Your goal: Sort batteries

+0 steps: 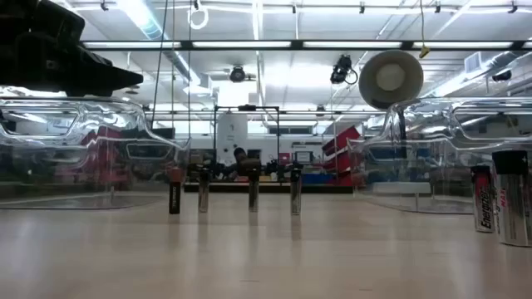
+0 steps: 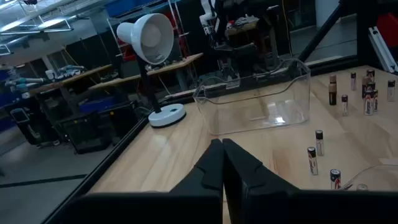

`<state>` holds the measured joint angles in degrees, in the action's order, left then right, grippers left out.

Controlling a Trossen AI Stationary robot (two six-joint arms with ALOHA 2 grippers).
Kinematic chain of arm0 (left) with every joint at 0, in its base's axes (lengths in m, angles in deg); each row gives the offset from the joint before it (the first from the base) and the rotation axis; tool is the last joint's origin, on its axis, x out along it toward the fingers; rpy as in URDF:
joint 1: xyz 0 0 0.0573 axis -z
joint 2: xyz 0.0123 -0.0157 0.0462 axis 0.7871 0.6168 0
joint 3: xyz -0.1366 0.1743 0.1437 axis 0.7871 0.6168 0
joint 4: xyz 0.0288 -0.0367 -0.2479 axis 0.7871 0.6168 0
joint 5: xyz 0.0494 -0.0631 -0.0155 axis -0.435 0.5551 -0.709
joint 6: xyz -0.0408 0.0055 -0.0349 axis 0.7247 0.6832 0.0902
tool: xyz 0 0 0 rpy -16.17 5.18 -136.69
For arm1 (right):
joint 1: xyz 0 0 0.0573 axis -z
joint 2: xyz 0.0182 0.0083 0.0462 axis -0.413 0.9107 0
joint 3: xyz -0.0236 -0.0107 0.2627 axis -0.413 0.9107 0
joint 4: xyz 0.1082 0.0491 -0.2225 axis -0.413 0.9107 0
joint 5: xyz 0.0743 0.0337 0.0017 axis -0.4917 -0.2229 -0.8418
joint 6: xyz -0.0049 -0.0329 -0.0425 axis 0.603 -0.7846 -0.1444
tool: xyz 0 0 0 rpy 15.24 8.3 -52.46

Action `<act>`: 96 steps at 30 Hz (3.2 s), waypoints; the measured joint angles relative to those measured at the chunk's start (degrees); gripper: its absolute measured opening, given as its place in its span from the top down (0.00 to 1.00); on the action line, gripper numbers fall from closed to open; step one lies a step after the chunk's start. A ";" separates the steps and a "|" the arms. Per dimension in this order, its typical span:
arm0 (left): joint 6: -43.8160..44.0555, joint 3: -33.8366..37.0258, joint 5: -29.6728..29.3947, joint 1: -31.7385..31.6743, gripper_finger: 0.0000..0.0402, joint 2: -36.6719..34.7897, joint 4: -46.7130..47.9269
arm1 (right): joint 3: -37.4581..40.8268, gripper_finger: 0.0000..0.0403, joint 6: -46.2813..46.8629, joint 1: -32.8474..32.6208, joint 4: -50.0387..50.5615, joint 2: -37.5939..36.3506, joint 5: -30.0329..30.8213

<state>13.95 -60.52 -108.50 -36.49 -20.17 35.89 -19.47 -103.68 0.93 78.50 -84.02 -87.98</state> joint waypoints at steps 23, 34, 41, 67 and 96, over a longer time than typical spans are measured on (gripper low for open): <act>0.00 -0.02 0.00 -0.01 1.00 0.01 -0.01 | 0.00 0.99 0.01 0.01 0.02 0.00 -0.01; 0.00 0.00 0.00 -0.01 1.00 0.00 -0.01 | 0.00 0.99 0.02 0.02 0.02 0.00 -0.02; 0.00 0.00 0.00 0.00 1.00 0.00 0.00 | 0.00 0.99 0.00 0.02 0.00 0.02 0.00; 0.00 -0.01 0.00 0.00 1.00 0.02 -0.01 | 0.00 0.99 0.00 0.01 0.00 0.00 0.00; 4.97 -0.02 -0.02 -0.02 1.00 0.02 -1.68 | 0.00 0.99 0.02 0.00 0.02 0.02 -0.01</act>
<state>18.91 -60.54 -108.51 -36.52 -20.15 34.21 -19.47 -103.66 0.93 78.52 -84.00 -87.99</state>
